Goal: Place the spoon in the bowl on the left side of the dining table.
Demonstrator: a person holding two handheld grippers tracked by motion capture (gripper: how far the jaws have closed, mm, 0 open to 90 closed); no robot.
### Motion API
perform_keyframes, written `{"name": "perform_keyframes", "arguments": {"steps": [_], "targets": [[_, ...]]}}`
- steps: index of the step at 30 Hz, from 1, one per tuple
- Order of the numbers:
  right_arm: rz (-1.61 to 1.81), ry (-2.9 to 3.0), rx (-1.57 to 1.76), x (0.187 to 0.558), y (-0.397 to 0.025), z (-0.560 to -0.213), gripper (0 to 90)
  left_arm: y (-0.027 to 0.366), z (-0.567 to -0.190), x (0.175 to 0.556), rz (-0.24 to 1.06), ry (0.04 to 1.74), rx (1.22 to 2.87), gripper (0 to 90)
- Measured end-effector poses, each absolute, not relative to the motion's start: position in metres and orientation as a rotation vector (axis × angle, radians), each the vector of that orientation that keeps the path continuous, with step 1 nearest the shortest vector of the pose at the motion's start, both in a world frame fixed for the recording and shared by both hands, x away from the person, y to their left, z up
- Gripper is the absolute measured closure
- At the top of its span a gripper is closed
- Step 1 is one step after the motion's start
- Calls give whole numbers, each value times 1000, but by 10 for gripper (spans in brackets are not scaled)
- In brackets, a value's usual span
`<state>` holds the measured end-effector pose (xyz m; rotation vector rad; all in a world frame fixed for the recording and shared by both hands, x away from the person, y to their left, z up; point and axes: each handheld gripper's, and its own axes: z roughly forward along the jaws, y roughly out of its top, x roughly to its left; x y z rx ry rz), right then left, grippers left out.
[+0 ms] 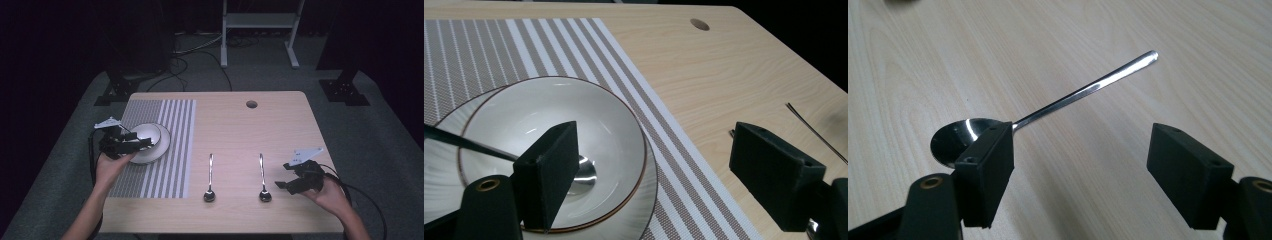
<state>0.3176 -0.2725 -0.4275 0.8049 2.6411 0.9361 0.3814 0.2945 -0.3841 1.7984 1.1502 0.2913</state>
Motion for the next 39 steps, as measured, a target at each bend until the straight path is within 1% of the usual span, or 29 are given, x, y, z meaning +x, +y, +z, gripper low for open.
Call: {"name": "perform_keyframes", "arguments": {"steps": [14,16,39], "targets": [[940,2638,803,317,-273,-428,256,269,-390,382,256,1105,1853,180],[941,2638,806,317,-273,-428,256,266,-391,382,251,1101,1860,162],[941,2641,813,316,-273,-429,257,230,-401,378,214,1017,1922,162]]}}
